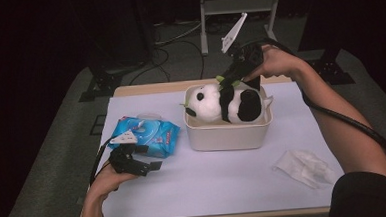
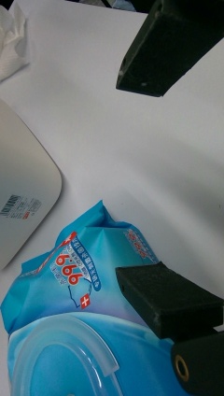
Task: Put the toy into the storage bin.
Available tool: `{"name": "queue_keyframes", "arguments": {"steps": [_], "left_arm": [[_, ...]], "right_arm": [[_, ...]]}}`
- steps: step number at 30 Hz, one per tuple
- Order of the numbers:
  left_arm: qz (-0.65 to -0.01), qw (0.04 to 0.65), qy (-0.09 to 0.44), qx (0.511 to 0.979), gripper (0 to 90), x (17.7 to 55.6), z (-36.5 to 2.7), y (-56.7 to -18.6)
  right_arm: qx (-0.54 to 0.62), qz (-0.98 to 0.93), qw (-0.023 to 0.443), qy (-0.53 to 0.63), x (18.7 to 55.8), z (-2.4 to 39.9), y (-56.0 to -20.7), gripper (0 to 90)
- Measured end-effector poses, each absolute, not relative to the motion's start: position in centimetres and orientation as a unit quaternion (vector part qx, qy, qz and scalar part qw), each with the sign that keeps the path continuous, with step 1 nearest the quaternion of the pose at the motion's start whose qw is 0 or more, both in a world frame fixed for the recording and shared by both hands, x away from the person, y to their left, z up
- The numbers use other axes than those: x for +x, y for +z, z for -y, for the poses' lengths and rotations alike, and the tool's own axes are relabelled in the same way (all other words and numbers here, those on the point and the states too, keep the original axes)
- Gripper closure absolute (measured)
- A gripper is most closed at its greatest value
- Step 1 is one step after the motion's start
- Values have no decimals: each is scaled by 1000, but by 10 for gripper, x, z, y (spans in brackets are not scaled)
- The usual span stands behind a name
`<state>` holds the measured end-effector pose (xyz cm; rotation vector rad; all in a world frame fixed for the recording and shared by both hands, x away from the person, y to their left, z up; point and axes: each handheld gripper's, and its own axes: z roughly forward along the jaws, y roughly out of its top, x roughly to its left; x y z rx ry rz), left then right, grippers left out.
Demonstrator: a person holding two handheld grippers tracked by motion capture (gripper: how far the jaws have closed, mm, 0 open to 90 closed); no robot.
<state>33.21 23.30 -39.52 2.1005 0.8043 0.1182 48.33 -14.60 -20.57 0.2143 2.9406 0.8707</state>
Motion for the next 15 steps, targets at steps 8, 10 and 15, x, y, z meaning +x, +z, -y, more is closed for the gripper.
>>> {"name": "queue_keyframes", "arguments": {"steps": [8, 10, 15], "left_arm": [[-323, 431, 47, 841, 90, 332, -234, -395], [-324, 433, 48, 840, 90, 331, -234, -395], [-324, 432, 47, 841, 90, 332, -234, -395]], "right_arm": [[74, -957, 27, 281, 485, 144, -219, 750], [73, -956, 26, 284, 485, 144, -221, 750], [75, -955, 26, 285, 487, 143, -227, 750]]}}
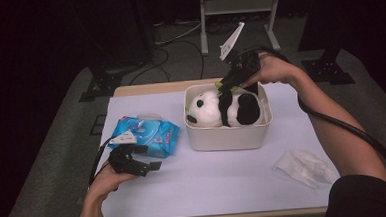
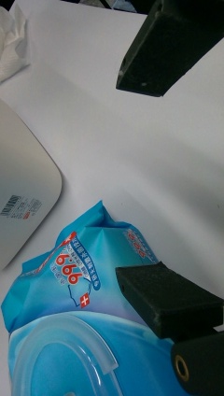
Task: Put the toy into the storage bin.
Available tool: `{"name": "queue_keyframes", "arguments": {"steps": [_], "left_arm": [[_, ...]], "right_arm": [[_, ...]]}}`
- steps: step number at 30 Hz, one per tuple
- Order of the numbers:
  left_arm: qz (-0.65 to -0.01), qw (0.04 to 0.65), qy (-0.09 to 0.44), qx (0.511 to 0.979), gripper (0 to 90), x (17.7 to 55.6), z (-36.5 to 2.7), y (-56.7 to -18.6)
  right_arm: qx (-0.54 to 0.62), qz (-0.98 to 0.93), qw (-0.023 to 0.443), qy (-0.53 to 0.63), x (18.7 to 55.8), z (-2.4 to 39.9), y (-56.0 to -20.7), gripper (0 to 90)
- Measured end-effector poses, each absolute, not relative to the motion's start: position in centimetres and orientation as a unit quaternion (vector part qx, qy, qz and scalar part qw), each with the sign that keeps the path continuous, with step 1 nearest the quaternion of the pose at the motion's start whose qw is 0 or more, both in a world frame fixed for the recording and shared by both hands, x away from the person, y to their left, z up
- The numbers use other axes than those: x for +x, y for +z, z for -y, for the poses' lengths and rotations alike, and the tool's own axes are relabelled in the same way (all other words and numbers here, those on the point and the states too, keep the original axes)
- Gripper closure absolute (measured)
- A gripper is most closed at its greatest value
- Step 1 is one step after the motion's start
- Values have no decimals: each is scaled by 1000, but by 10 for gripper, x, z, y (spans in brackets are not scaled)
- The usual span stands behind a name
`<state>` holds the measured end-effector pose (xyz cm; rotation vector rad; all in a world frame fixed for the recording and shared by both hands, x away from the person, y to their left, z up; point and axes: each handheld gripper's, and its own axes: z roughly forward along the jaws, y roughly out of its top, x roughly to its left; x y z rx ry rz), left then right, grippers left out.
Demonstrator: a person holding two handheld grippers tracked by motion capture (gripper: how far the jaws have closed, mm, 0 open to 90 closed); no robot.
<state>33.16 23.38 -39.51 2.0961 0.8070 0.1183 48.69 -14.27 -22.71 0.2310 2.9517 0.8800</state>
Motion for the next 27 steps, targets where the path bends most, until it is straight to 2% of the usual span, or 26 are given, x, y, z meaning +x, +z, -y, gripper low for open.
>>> {"name": "queue_keyframes", "arguments": {"steps": [12, 27], "left_arm": [[-322, 433, 46, 841, 90, 332, -234, -395], [-319, 430, 46, 843, 90, 331, -232, -395]], "right_arm": [[78, -954, 30, 286, 493, 142, -224, 749], [78, -957, -3, 280, 492, 137, -267, 744]]}}
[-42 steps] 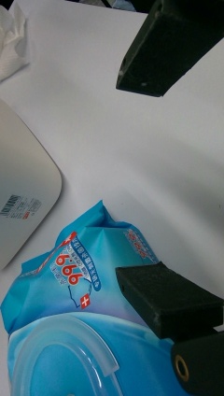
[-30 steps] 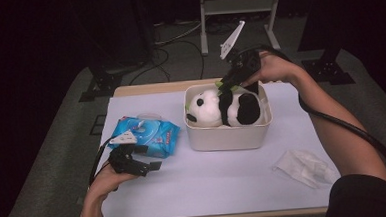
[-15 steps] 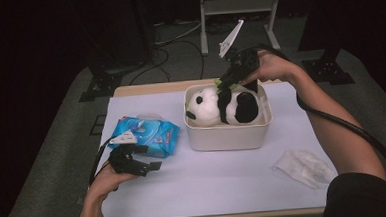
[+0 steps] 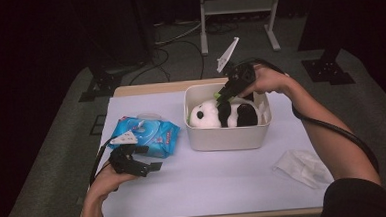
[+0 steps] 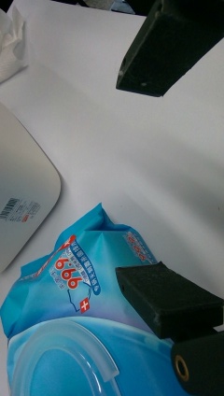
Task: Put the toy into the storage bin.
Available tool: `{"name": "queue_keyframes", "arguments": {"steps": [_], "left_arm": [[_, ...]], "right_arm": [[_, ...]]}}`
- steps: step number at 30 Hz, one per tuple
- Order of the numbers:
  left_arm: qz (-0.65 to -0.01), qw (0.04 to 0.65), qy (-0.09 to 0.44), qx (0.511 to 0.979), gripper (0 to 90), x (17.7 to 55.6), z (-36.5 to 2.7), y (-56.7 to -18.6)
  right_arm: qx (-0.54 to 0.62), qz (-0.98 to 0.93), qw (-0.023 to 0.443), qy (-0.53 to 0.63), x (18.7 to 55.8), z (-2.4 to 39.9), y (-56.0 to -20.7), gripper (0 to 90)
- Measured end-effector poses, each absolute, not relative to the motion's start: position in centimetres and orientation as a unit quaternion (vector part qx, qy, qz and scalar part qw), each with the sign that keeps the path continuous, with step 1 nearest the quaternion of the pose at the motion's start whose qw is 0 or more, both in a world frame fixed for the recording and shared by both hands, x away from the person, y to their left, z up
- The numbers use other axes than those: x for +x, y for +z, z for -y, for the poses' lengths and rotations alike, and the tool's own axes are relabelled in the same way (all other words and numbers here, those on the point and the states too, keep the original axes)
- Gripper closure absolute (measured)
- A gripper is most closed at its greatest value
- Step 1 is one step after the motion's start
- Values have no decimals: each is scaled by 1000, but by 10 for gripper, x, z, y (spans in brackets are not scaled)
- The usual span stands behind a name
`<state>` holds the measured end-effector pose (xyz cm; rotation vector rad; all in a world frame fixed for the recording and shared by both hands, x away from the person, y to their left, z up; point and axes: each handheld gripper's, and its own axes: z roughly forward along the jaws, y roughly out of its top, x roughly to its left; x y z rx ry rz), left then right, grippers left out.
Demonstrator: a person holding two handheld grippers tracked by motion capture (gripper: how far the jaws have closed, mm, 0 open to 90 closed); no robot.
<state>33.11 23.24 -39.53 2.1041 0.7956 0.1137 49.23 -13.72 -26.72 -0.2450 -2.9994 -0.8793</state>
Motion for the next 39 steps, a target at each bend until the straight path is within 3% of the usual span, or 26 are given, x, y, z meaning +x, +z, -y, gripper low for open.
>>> {"name": "queue_keyframes", "arguments": {"steps": [18, 39], "left_arm": [[-314, 425, 47, 848, 89, 327, -228, -394], [-310, 426, 47, 849, 89, 328, -227, -394]], "right_arm": [[-99, 956, 12, -275, 486, 147, -296, 720], [-114, 950, 18, -289, 481, 155, -301, 630]]}}
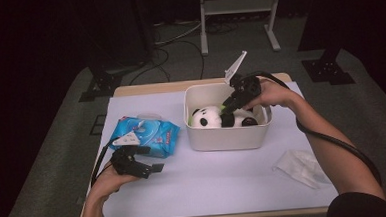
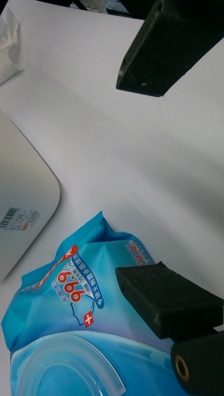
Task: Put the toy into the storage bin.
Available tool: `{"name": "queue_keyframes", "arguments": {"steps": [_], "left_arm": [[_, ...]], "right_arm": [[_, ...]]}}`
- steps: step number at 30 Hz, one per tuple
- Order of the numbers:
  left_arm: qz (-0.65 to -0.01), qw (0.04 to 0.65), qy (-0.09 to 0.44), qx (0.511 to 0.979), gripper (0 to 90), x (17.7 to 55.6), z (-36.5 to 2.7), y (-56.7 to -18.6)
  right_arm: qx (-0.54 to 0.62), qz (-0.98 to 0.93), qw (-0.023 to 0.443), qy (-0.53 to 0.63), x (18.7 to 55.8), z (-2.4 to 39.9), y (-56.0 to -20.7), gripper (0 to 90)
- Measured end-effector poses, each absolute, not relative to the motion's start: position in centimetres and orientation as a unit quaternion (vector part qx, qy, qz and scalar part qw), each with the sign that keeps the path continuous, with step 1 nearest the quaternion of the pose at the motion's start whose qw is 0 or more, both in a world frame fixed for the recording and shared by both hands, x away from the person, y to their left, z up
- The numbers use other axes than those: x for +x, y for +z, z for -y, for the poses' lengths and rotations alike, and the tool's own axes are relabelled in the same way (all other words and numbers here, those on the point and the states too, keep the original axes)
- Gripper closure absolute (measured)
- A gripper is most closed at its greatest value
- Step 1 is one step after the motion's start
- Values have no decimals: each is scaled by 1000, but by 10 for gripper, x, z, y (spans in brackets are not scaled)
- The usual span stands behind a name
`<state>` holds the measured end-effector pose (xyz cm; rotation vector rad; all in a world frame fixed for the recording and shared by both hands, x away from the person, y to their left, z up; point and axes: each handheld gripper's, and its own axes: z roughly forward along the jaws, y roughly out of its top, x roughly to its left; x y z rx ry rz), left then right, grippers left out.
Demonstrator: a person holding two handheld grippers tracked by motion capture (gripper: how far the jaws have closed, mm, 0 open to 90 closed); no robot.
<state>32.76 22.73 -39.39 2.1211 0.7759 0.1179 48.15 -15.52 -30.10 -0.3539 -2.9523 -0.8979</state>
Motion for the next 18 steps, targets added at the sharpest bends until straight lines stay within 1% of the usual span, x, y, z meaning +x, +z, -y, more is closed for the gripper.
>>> {"name": "queue_keyframes", "arguments": {"steps": [3, 18], "left_arm": [[-310, 425, 47, 849, 90, 328, -228, -394], [-306, 424, 47, 851, 90, 326, -224, -394]], "right_arm": [[-117, 947, 20, -299, 480, 157, -296, 609], [-126, 941, 1, -313, 466, 176, -280, 575]]}}
